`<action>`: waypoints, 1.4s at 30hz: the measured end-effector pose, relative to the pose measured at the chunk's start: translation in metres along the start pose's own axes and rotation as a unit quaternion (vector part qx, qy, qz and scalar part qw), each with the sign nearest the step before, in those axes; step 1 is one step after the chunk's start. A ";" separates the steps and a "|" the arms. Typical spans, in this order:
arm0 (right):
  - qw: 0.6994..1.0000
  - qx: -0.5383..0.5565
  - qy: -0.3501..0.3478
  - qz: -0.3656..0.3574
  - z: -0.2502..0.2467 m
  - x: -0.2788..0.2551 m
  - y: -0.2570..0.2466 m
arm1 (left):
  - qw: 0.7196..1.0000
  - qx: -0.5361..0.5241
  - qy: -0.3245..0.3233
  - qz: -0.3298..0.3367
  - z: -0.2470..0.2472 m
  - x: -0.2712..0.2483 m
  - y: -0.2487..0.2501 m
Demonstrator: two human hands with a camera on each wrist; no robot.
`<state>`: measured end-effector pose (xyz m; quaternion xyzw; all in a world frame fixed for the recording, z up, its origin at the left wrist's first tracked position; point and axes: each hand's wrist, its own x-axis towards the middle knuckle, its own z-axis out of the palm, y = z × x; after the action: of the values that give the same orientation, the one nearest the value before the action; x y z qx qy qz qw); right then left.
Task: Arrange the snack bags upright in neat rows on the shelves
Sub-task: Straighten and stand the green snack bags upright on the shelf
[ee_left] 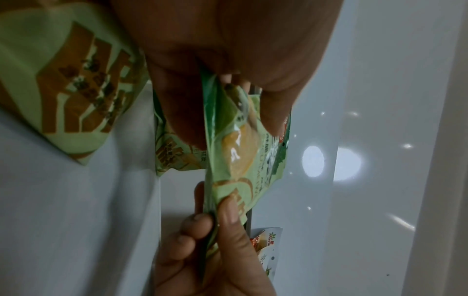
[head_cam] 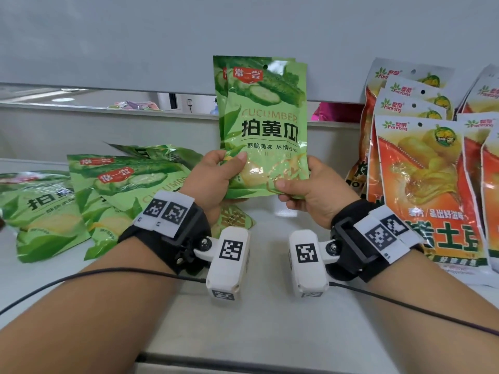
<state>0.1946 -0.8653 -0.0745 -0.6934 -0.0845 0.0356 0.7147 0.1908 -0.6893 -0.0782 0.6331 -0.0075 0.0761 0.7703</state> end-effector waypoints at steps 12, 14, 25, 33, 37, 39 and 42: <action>0.997 -0.058 0.005 -0.048 0.001 -0.001 -0.003 | 1.000 0.025 0.000 0.018 -0.002 -0.002 0.018; 0.993 -0.087 0.042 -0.062 0.000 0.001 -0.003 | 0.999 0.028 0.018 0.029 -0.003 -0.004 0.020; 0.996 0.015 -0.067 -0.064 0.027 -0.018 -0.011 | 0.995 0.031 -0.078 0.051 0.005 -0.030 0.032; 0.984 0.117 -0.113 -0.070 0.022 -0.019 -0.012 | 0.992 0.083 0.029 0.094 -0.004 -0.031 0.031; 0.984 0.091 -0.129 -0.077 0.021 -0.017 -0.009 | 0.996 0.060 0.024 0.059 -0.015 -0.035 0.027; 0.987 0.079 -0.119 -0.079 0.021 -0.016 -0.007 | 0.996 0.061 0.024 0.054 -0.018 -0.037 0.027; 0.988 0.094 -0.078 -0.089 0.022 -0.011 -0.008 | 0.996 0.062 0.022 0.058 -0.022 -0.038 0.028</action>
<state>0.1795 -0.8458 -0.0668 -0.6079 -0.1978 0.0331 0.7683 0.1479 -0.6663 -0.0599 0.6763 -0.0227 0.1344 0.7239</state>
